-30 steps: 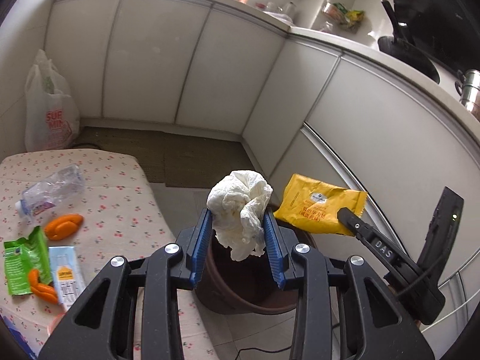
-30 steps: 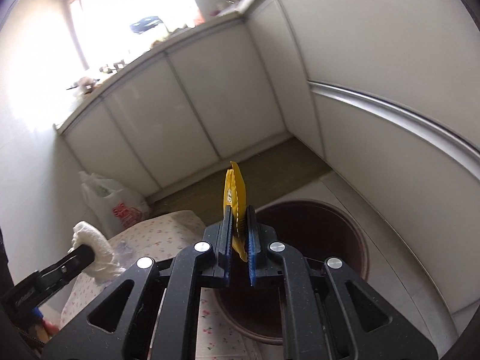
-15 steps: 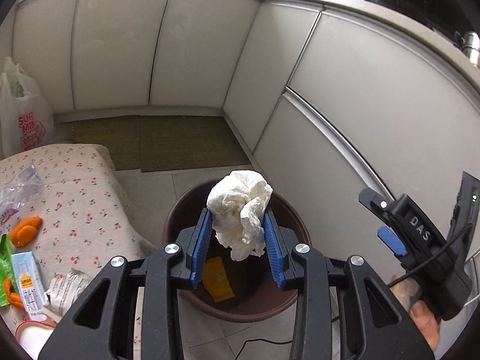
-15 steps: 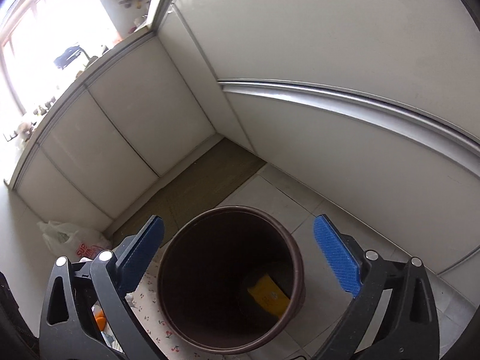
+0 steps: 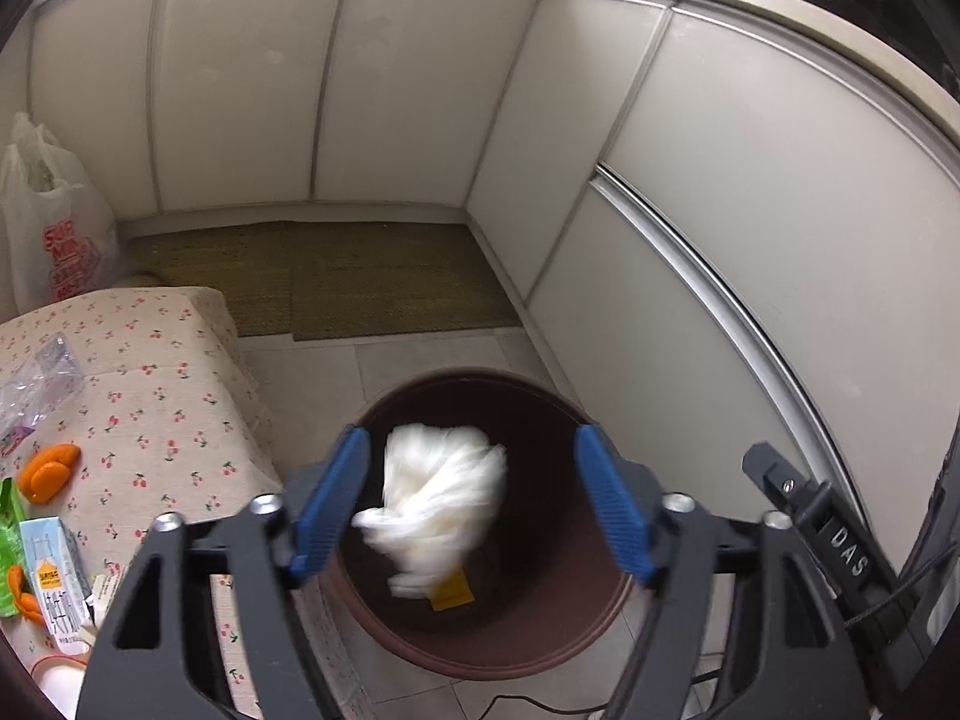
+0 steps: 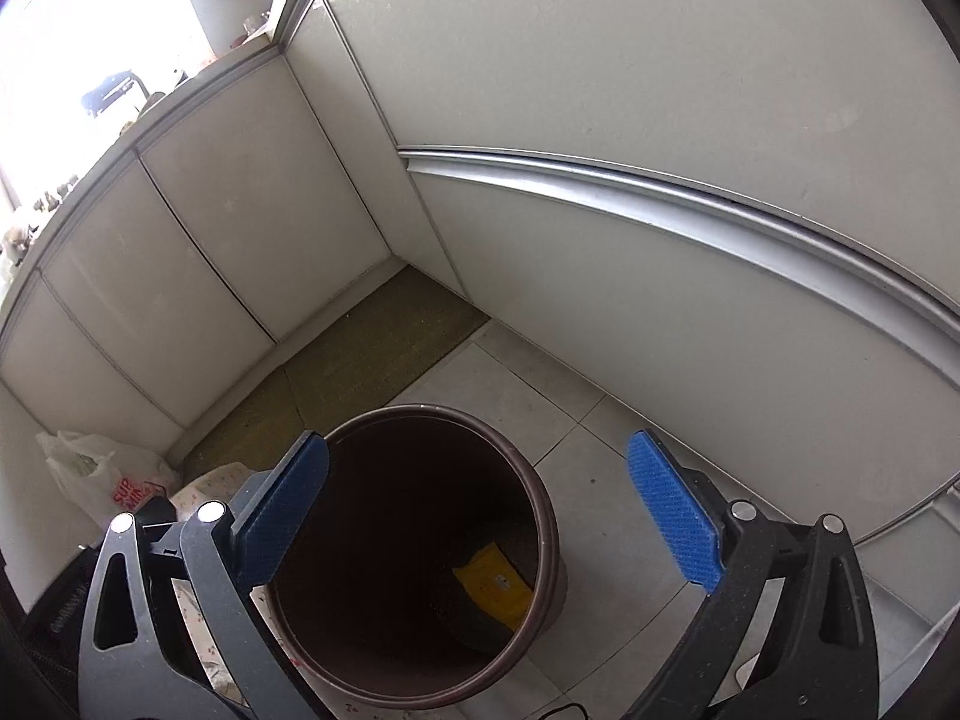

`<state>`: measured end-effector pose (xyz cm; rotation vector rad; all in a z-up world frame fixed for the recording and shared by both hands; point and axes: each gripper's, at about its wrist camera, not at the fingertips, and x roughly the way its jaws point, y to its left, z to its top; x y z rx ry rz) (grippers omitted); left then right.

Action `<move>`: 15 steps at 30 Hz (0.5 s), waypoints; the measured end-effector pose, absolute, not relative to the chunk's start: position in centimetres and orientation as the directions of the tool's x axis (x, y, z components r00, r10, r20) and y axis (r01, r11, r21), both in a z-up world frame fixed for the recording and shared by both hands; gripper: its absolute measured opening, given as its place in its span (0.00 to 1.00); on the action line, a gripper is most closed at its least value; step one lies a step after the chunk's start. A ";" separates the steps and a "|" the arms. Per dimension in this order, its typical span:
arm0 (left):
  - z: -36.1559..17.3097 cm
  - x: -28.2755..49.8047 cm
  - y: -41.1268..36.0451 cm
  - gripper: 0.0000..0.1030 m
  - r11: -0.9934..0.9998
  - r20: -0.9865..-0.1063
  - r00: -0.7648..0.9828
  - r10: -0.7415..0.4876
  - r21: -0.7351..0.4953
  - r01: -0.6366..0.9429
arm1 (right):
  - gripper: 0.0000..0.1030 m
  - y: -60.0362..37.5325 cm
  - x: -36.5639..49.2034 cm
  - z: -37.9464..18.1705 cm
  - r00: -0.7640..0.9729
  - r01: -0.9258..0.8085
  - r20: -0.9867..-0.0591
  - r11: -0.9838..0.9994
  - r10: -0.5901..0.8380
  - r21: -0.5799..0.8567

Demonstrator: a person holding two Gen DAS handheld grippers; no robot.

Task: Collect trash
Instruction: 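Open both tools to drop the tissue and packet into the bin, then move both tools back over the table toward the remaining trash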

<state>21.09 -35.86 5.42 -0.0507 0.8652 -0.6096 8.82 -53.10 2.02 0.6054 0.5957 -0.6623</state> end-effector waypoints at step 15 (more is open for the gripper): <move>4.1 21.7 -31.0 0.74 0.875 -0.726 0.511 -0.461 -0.276 0.397 | 0.93 -49.5 11.1 1.8 0.618 0.657 -0.688 0.730 -0.380 0.188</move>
